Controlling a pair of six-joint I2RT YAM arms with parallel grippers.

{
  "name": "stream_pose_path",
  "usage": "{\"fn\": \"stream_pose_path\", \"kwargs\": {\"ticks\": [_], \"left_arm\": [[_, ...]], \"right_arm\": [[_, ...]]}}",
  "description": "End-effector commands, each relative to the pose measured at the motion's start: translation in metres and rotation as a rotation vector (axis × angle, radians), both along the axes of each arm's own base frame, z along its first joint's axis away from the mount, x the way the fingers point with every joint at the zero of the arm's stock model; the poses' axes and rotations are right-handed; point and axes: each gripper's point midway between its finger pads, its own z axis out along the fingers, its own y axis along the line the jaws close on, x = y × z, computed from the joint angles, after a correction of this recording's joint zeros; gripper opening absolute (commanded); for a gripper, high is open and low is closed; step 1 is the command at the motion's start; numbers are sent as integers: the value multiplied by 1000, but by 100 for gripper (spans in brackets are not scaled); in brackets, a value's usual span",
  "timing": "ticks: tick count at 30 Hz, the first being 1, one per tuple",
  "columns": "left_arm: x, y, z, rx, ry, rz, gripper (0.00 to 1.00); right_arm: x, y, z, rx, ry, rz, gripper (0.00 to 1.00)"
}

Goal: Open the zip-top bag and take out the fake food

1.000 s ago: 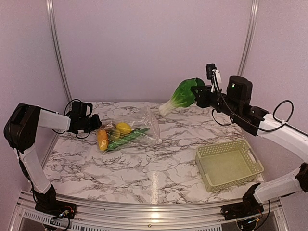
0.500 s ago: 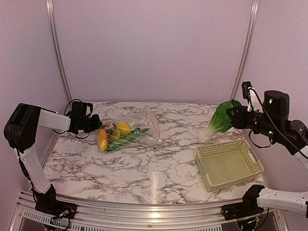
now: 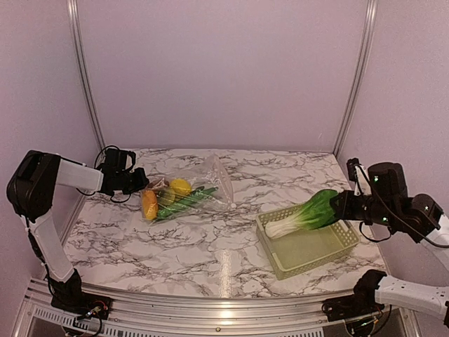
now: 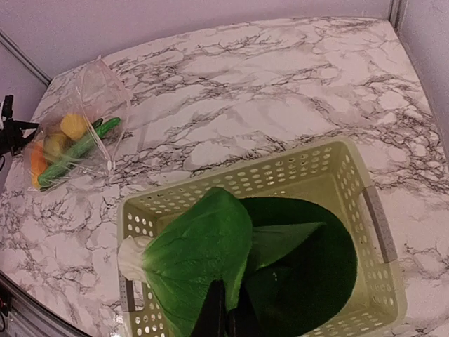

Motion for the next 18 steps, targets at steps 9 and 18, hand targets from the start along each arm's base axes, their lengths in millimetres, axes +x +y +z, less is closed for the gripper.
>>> {"fn": "stream_pose_path", "kwargs": {"ticks": [9,18], "left_arm": [[3,0,-6,7,1,-21,0],[4,0,-4,1,-1,-19,0]], "right_arm": [[22,-2,-17,-16,35,-96,0],[39,43,-2,88,-24,80,0]]}}
